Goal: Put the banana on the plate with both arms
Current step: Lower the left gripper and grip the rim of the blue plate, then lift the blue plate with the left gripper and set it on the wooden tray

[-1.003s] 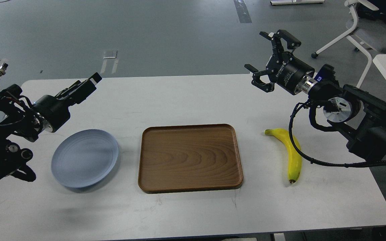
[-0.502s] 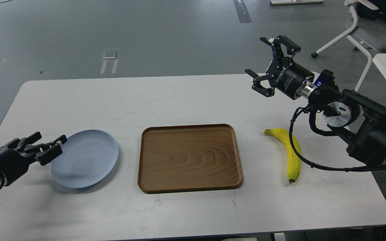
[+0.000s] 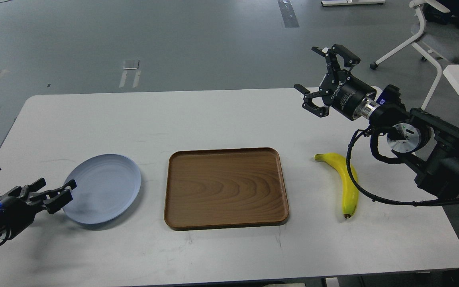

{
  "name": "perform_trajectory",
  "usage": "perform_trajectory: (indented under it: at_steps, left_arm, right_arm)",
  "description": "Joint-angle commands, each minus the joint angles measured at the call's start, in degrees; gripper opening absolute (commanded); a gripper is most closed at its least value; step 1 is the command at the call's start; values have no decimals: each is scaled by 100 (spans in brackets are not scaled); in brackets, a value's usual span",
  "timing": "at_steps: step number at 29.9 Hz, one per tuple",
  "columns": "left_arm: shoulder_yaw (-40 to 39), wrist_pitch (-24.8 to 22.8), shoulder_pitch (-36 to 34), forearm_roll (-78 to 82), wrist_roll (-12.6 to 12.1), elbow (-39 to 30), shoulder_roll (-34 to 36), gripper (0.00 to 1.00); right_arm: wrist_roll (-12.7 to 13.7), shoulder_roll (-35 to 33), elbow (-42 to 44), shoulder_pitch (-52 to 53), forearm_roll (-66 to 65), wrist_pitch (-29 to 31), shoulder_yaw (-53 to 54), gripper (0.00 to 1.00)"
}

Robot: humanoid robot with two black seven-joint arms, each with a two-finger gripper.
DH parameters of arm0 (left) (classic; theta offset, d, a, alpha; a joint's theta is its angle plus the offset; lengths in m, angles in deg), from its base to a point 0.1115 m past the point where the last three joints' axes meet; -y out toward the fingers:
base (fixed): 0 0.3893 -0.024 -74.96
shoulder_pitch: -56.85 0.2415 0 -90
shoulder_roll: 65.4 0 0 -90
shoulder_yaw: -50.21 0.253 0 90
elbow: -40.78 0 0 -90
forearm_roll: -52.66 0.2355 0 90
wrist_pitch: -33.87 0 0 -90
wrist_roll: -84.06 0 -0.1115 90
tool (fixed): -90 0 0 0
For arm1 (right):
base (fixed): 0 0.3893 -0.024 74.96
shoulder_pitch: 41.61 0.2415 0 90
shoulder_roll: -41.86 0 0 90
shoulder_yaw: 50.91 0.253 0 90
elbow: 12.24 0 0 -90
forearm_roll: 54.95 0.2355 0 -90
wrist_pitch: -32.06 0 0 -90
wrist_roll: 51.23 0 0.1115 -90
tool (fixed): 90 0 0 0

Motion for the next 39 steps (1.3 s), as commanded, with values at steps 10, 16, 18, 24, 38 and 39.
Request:
perform_trajectory:
  at_steps: [10, 16, 18, 24, 38, 39]
  left_arm:
    - [24, -89, 121, 0, 31, 46, -30, 39]
    - [15, -160, 130, -9, 31, 46, -30, 0]
    - [15, -160, 121, -9, 23, 46, -30, 0]
    - [24, -142, 183, 43, 259, -6, 5, 0]
    - [-3, -204, -677, -9, 379, -490, 75, 0]
    - [-3, -238, -844, -1, 379, -507, 58, 0]
  right_arm:
    - [1, -5, -7, -107, -9, 0, -18, 100]
    - [1, -5, -7, -115, -9, -9, -18, 100]
    - [1, -5, -7, -115, -9, -9, -18, 100]
    - [-8, -5, -24, -168, -9, -9, -18, 100]
    - [-34, -382, -279, -177, -9, -9, 26, 100]
    - [-34, -426, -305, -186, -9, -9, 26, 100]
